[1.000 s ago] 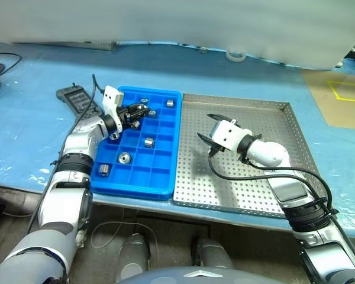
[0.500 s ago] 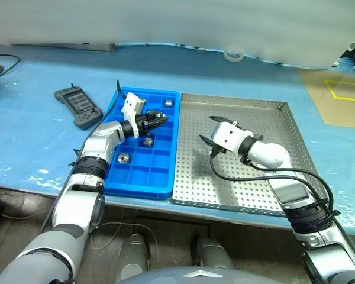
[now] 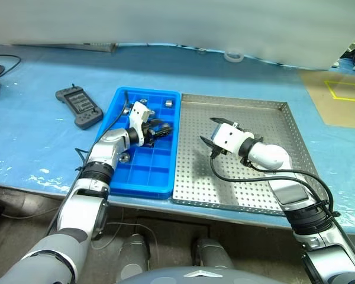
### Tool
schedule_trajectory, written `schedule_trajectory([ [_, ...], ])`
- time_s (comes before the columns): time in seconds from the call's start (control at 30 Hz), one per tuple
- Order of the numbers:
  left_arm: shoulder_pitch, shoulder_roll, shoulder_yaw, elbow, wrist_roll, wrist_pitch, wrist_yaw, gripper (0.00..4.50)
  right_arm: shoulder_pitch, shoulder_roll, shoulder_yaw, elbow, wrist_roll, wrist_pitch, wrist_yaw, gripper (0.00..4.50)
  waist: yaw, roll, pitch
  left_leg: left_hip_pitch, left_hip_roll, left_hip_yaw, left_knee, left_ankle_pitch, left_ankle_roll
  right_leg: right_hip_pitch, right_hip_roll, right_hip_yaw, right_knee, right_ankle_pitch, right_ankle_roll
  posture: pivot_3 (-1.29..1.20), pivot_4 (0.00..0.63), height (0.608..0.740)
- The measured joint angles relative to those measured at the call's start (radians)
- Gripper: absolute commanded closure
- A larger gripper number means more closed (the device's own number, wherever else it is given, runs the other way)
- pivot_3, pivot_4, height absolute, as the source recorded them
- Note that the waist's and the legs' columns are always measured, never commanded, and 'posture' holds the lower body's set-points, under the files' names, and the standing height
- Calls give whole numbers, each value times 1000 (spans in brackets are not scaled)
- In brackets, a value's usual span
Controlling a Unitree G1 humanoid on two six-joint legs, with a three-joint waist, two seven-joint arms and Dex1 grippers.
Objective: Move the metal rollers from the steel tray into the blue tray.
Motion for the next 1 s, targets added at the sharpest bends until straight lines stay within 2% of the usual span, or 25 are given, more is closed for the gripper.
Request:
schedule_trajectory([
  [0.17, 0, 13, 38, -45, -42, 51, -3, 1213, 14, -4, -1, -2, 1, 0, -2, 1319, -2, 0, 0, -1, 0, 0, 0, 0, 0, -1, 0, 0, 0, 0, 0, -216, 150, 740],
  [0.27, 13, 59, 84, -221, -159, 186, -63, 1213, 20, -18, -37, 13, 15, -3, -9, 1319, -4, 0, 0, -1, 0, 0, -1, 0, 0, -1, 0, 0, 0, 0, 0, -208, 150, 740],
  [0.33, 46, 102, 102, -373, -230, 260, -115, 1213, 14, -23, -99, 95, 39, -4, -38, 1319, -5, 0, 0, 0, 0, 1, -1, 0, 0, -1, 0, 0, 0, 0, 0, -195, 150, 740],
  [0.43, 125, 134, 104, -487, -279, 331, -135, 1213, 11, -30, -194, 236, 77, 6, -78, 1319, 0, 1, 0, 0, -2, 1, -2, -1, 1, -1, -1, 0, -1, 0, -1, -181, 150, 740],
  [0.67, 170, 130, 90, -549, -302, 392, -121, 1213, -42, 55, -295, 411, 200, 62, -137, 1319, 2, 2, 1, 0, 0, 2, -2, 0, -1, -1, 0, 0, -1, 0, -1, -169, 150, 740],
  [1.0, 171, 91, 45, -551, -296, 375, -95, 1213, -122, 78, -316, 687, 200, -39, -281, 1319, 3, 2, 1, 0, 0, 2, -2, 1, -1, -2, 1, 0, 0, 0, -1, -180, 150, 740],
])
